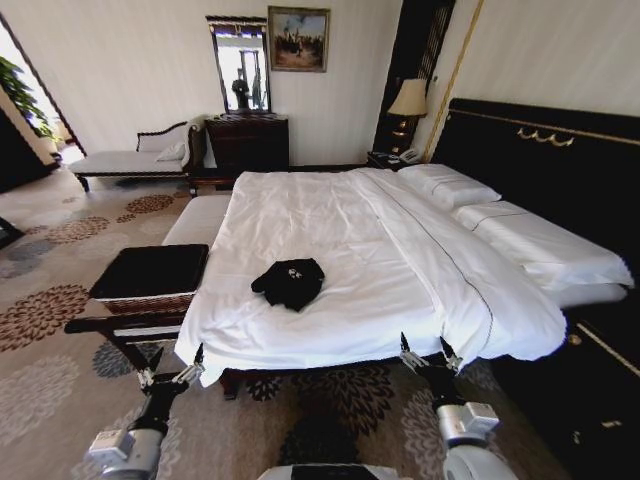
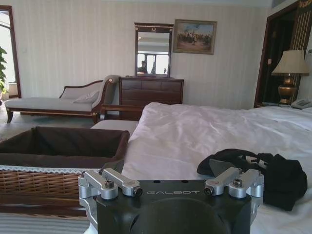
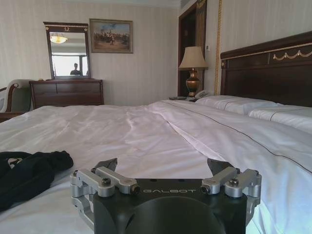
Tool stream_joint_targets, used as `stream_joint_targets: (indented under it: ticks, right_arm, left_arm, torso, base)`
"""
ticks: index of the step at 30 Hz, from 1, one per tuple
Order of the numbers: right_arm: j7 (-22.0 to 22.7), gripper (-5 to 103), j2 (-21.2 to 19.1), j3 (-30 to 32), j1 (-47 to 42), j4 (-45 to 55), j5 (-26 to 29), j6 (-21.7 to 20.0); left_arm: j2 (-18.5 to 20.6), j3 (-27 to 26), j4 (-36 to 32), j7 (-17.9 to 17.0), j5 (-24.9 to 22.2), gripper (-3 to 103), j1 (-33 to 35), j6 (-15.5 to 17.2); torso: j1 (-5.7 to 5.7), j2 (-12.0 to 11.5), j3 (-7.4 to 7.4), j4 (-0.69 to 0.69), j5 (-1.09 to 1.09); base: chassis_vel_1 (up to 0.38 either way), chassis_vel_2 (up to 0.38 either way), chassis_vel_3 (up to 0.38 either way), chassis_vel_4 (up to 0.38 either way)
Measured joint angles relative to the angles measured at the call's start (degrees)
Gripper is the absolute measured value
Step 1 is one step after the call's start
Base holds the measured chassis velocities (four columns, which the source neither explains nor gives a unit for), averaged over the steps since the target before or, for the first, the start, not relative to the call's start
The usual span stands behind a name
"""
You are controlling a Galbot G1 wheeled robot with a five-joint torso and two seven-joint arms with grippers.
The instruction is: Fold the clothes on the bed and place them into the basket.
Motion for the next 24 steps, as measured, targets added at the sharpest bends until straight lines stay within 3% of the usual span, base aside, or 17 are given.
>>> stream_joint_targets:
  ticks: [24]
  right_arm:
    - [-0.04, 100, 0.43, -0.58, 0.09, -0.91, -0.83, 0.51]
  left_arm:
    - [-0.41, -0.58, 0.78, 0.06, -0.69, 98, 0.11, -0.30]
  torso:
    - [0.01, 0.00, 0.00, 0.00, 0.01]
  base:
    - [-0.167, 0.080, 0.166, -0.077]
